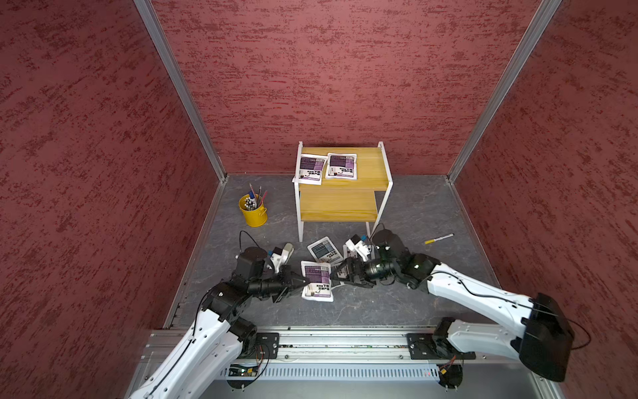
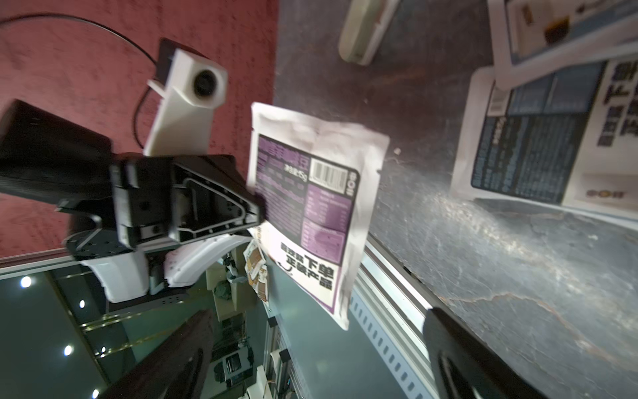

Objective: Place the bagged coffee beans on the shelf by color
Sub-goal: Place the bagged coffee beans on the shelf.

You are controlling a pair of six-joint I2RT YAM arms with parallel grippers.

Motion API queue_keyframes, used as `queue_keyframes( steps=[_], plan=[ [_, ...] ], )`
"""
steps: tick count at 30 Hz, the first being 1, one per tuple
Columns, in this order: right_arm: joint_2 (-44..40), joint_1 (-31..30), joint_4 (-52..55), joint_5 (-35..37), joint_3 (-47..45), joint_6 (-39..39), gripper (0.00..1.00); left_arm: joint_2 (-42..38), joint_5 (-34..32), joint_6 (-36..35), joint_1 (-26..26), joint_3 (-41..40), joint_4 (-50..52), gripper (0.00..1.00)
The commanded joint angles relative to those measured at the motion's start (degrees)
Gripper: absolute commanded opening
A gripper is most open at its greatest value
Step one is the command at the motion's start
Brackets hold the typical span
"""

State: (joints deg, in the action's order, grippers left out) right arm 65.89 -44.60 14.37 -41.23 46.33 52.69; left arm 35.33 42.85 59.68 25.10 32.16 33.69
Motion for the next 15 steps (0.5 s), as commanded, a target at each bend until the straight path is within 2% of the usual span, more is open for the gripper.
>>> queue_keyframes(
  steps=[1,8,15],
  plan=[
    [-5.24,4.71,5.44,-6.31,4.80,-0.30,0.98,1.52,5.85,0.45,-0.32,5.45,-7.81,0.04],
    [-8.81,12.54,11.38,-11.45,18.00,0.30,0.98,7.68,7.88,7.40,-0.23,16.43,-23.43,0.05],
    [-4.85,15.13,11.88,-13.53,28.98,1.30,0.96,18.81,7.12,7.64,-0.31,29.21,-29.48,0.06]
  ],
)
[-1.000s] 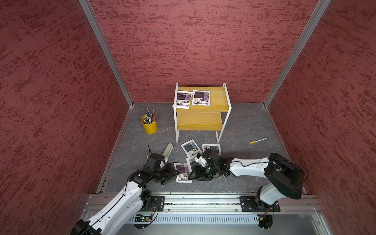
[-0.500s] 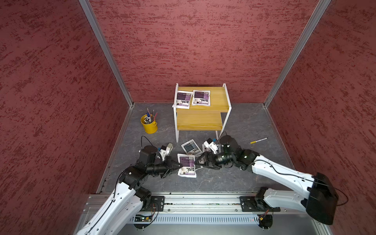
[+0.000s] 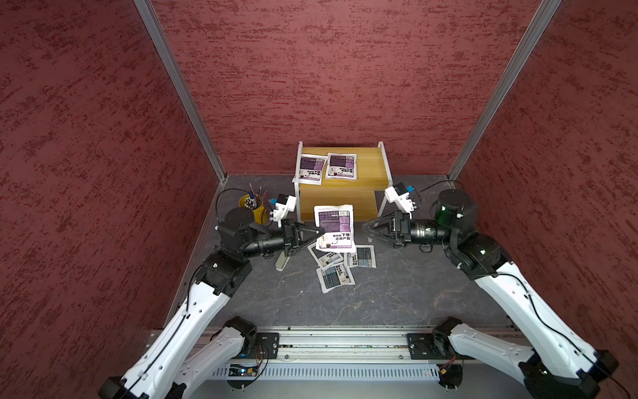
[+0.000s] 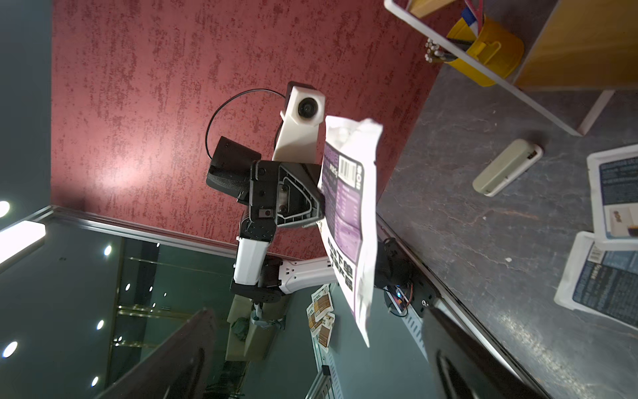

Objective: Place the bagged coffee beans on the shelf by color
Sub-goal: Place the bagged coffee beans on the shelf.

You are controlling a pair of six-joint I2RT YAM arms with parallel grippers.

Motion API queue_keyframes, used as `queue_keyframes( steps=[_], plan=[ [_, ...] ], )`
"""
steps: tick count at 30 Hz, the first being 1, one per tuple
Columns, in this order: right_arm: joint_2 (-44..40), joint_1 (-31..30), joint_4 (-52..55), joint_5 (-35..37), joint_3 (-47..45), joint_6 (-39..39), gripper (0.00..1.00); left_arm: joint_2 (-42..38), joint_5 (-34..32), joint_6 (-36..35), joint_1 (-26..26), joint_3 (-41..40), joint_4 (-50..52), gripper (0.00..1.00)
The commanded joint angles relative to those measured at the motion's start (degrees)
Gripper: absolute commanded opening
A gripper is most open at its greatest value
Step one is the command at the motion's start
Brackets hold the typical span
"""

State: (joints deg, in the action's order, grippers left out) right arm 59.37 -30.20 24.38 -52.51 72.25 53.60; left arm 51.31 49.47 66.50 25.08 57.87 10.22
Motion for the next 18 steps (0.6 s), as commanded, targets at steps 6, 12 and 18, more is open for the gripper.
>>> queue_keyframes(
  steps=[6,12,18],
  plan=[
    [3.47,0.93,0.65,-0.39,6.09,0.52,0.92,9.60,-1.86,4.31,-0.25,9.34,-13.03,0.06],
    [3.59,0.96,-7.17,1.60,3.45,3.70,0.83,13.31,-3.07,7.67,0.04,9.96,-18.83,0.06],
    [5.02,1.00,-10.76,2.22,3.57,4.95,0.76,14.52,-3.07,8.16,1.11,9.80,-19.89,0.06]
  ],
)
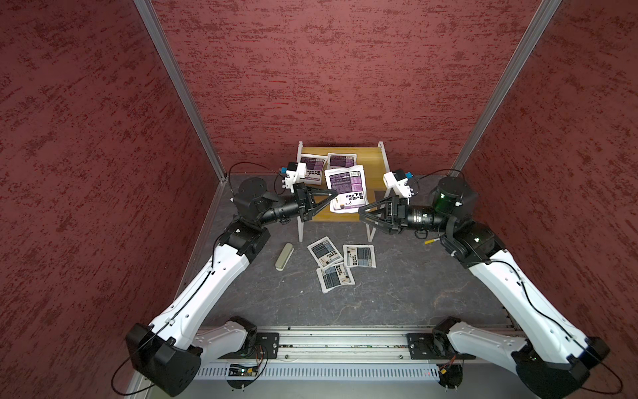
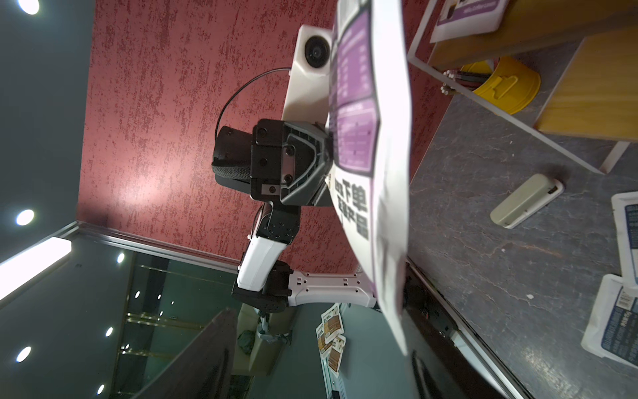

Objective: Place the bagged coffee beans on the shelf by color
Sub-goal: Place the bagged coffee beans on the shelf.

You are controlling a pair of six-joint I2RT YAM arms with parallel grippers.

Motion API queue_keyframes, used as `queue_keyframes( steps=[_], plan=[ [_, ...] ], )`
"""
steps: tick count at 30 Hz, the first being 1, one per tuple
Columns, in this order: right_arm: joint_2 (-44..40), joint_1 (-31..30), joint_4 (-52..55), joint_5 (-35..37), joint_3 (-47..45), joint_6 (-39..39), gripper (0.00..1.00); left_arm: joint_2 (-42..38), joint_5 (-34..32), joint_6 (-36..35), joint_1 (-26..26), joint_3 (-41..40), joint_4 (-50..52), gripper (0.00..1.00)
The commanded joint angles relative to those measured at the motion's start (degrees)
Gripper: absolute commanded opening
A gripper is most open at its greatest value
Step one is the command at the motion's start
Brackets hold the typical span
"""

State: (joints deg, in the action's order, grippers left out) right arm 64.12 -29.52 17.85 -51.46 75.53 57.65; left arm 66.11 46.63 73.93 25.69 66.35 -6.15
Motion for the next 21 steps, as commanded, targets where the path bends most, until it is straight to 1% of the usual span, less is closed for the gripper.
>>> queue_keyframes(
  steps=[1,6,10,14,21],
  plan=[
    [0.39,0.26,-4.14,1.26,0.49,0.79,0.74,-0.28,-0.22,0.69,0.59,1.31,-3.52,0.06],
    [0.31,0.25,-4.05,2.32,0.59,0.31,0.70,-0.17,-0.32,0.95,1.35,1.33,-3.43,0.06],
    [-0.02,0.30,-4.13,3.35,0.32,0.13,0.62,-0.23,-0.49,1.04,1.82,1.31,-3.25,0.06],
    [0.04,0.27,-4.22,3.78,0.41,-0.15,0.57,-0.14,-0.78,0.95,2.21,1.31,-3.09,0.06],
    [-0.04,0.26,-4.48,4.00,0.02,0.03,0.44,0.12,-0.76,0.49,2.43,1.66,-2.52,0.06]
  ],
)
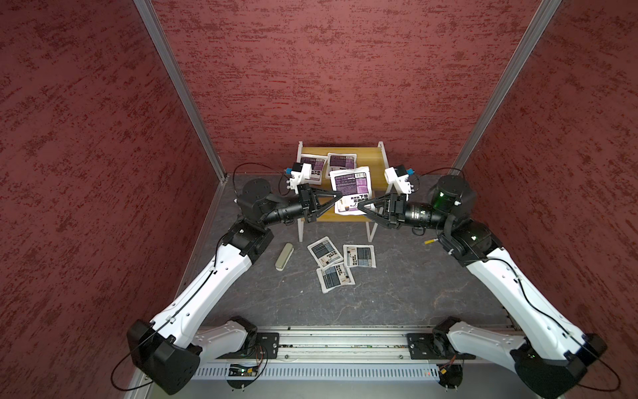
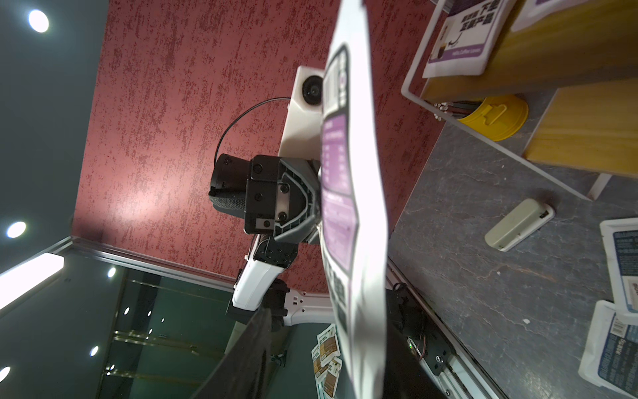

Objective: Place the bagged coffee beans on the shelf by color
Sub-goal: Place the bagged coffee beans on the shelf.

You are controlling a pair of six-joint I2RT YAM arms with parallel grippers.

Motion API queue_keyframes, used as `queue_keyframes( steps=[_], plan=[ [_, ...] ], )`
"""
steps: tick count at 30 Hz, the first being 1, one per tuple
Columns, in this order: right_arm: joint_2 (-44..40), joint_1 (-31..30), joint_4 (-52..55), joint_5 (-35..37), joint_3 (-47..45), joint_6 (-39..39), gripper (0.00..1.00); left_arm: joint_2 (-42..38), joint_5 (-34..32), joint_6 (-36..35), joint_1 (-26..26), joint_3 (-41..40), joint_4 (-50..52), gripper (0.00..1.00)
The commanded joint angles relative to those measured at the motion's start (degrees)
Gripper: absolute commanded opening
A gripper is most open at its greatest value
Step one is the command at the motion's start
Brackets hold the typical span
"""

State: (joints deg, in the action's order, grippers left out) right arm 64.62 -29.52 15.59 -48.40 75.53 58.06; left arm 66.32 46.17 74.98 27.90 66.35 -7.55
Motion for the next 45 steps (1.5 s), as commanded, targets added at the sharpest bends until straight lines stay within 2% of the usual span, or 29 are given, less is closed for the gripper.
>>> queue_keyframes(
  steps=[1,16,25,28,30,31,32,33,40,45],
  plan=[
    [-0.68,0.29,-2.32,0.99,-0.11,-0.31,0.42,-0.14,-0.32,-0.72,0.20,1.61,-0.98,0.06],
    [-0.61,0.31,-2.56,1.62,-0.38,-0.29,0.23,-0.33,0.12,-1.66,0.09,1.86,0.31,0.06],
    [-0.64,0.27,-2.92,2.38,-0.84,-0.36,0.06,0.03,0.30,-1.76,0.13,2.03,0.37,0.09],
    [-0.55,0.28,-2.94,3.20,-0.78,-0.43,0.02,0.21,0.45,-1.70,0.11,2.25,0.72,0.19],
    [-0.40,0.27,-2.96,4.17,-0.52,-0.43,0.00,0.54,0.67,-1.84,-0.01,2.62,1.00,0.37],
    [-0.31,0.29,-2.95,4.57,-0.34,-0.47,0.00,0.64,0.76,-1.85,-0.04,2.80,1.14,0.49],
    [-0.12,0.34,-2.99,5.00,-0.01,-0.45,0.00,0.74,0.83,-1.85,-0.21,2.90,1.21,0.85],
    [0.19,0.42,-2.94,5.23,0.38,-0.46,0.00,0.82,0.85,-1.86,-0.47,3.06,0.98,1.00],
    [4.06,4.15,2.25,5.26,7.39,-2.31,0.00,-1.01,0.93,-3.00,-3.21,2.90,4.82,1.00],
    [9.45,8.96,6.85,3.85,14.96,-3.57,0.00,-4.19,0.02,-10.62,-4.94,4.36,19.55,1.00]
  ],
)
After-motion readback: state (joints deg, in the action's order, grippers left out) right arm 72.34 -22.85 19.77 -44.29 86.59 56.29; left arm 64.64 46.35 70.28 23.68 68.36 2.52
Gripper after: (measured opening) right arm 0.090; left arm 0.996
